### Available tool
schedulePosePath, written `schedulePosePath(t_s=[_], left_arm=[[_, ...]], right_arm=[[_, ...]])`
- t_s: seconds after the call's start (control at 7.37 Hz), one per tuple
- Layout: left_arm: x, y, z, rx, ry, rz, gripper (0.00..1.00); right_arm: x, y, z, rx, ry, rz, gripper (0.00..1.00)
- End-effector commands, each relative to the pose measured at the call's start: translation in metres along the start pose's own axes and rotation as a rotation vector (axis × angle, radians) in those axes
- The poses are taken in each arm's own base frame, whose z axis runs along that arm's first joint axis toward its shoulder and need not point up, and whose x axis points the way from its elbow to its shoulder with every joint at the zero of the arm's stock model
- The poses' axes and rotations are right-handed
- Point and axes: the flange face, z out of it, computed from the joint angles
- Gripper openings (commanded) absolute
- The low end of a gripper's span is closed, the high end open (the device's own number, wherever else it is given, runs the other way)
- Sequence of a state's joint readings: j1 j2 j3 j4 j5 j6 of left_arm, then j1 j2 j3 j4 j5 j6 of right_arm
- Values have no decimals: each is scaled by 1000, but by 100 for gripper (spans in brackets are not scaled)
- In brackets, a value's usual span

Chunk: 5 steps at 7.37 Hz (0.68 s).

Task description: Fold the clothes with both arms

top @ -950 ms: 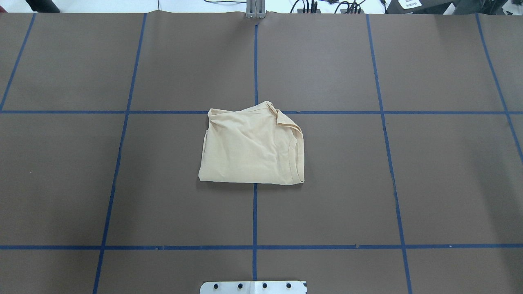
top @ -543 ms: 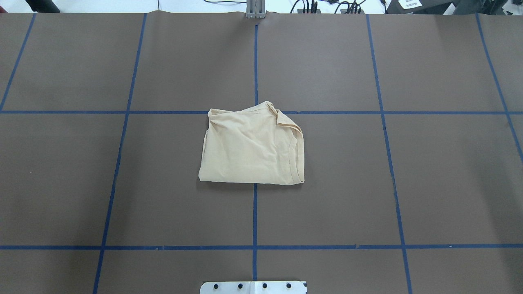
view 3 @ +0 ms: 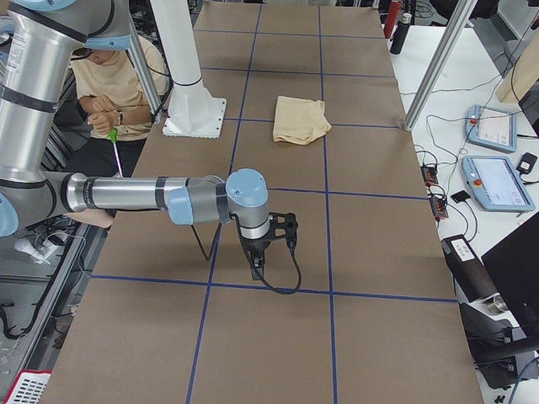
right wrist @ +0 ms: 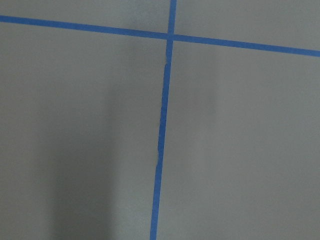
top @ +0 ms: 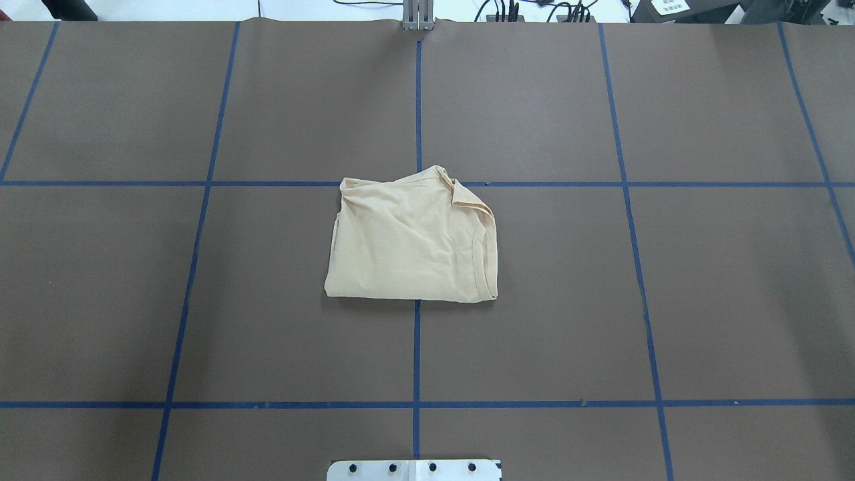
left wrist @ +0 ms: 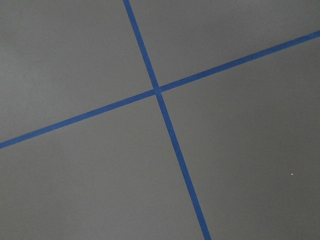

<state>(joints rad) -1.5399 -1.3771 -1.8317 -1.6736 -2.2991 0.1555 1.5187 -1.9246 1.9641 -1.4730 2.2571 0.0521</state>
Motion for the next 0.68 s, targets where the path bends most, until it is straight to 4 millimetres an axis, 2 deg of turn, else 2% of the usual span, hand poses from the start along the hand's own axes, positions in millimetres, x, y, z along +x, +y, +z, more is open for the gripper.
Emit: schedulePosePath(t_s=[0.0, 0.14, 0.27, 0.54], left_arm=[[-4, 3, 4, -33, 4, -35, 100], [-5, 1, 4, -31, 2, -72, 100], [-10, 8, 4, -29, -4, -112, 100], [-8, 2, 0, -16, -1, -104, 100]], right_arm=[[-1, 2, -1, -30, -4, 5, 100], [-2, 0, -1, -29, -4, 2, 100], [-3, -1, -2, -21, -5, -5, 100], [-2, -2, -1, -21, -3, -5, 100]])
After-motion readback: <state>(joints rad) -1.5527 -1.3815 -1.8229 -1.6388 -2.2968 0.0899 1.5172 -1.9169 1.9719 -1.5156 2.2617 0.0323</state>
